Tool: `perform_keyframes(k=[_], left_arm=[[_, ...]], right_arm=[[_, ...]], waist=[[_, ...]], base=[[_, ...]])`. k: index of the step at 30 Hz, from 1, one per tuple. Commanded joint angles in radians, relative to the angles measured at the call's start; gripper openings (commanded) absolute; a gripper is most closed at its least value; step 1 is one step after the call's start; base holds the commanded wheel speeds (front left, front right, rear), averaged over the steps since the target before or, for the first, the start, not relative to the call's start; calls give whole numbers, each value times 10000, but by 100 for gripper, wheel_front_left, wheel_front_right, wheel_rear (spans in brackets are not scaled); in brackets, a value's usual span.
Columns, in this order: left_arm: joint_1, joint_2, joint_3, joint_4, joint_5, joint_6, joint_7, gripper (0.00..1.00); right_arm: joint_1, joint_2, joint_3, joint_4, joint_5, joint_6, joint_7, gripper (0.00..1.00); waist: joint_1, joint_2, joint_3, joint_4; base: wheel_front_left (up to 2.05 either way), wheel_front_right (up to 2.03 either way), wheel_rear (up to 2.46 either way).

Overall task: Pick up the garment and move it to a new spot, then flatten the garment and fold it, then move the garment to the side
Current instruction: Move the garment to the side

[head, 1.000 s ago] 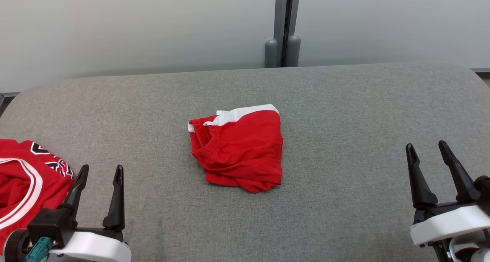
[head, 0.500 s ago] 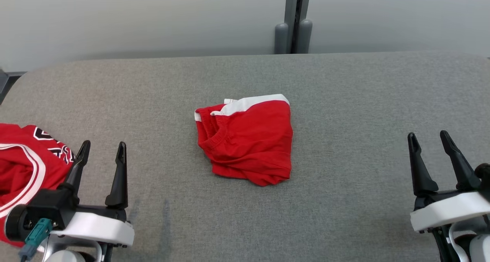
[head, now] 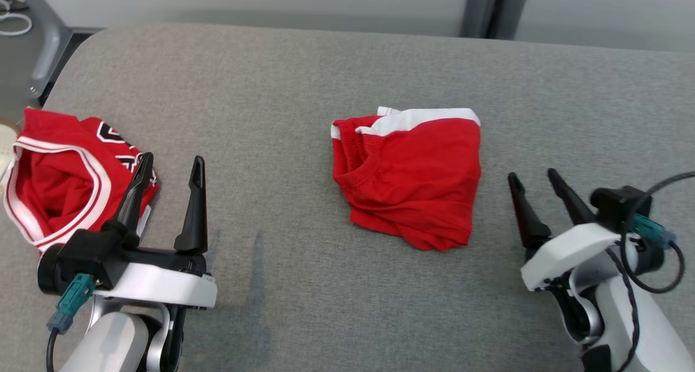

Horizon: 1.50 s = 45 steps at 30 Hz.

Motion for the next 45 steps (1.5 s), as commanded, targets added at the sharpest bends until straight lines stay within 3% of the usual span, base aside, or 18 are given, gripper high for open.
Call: perform_keyframes(k=[1,9,17,19,20,25,34,45], left_arm=[[-274,-52,16,57,37,-73,-78,100],[-722,-355,80,483,127,-381,-199,100],[-831,-670,721,297,362,-661,-253,100],[-788,-763,933,194,482,-779,-256,100],[-772,-846,1041,109,541,-853,-257,100],[-564,-1123,1573,43,829,-1284,-259,100],[-252,-1263,1898,133,1322,-1631,-259,100],[-24,-904,2056,-237,1572,-1655,-137,100]], right_arm=[[-271,1,159,296,156,21,-106,100],[-1414,265,1446,2497,1436,21,-199,100],[-1836,359,2715,3431,3395,25,376,100],[-1885,279,2962,3469,3820,26,461,25],[-1923,229,3084,3466,4017,26,485,0],[-2096,-255,3641,3356,4819,21,346,0],[-1658,-1235,4281,2850,5246,10,34,0],[-1219,-2343,5003,1474,5250,10,374,0]], waist=[[0,0,244,288],[0,0,532,700],[0,0,623,860],[0,0,640,875],[0,0,649,881],[0,0,616,845],[0,0,502,407],[0,0,759,-1630]], base=[[0,0,0],[0,0,0],[0,0,0],[0,0,0],[0,0,0],[0,0,0],[0,0,0],[0,0,0]])
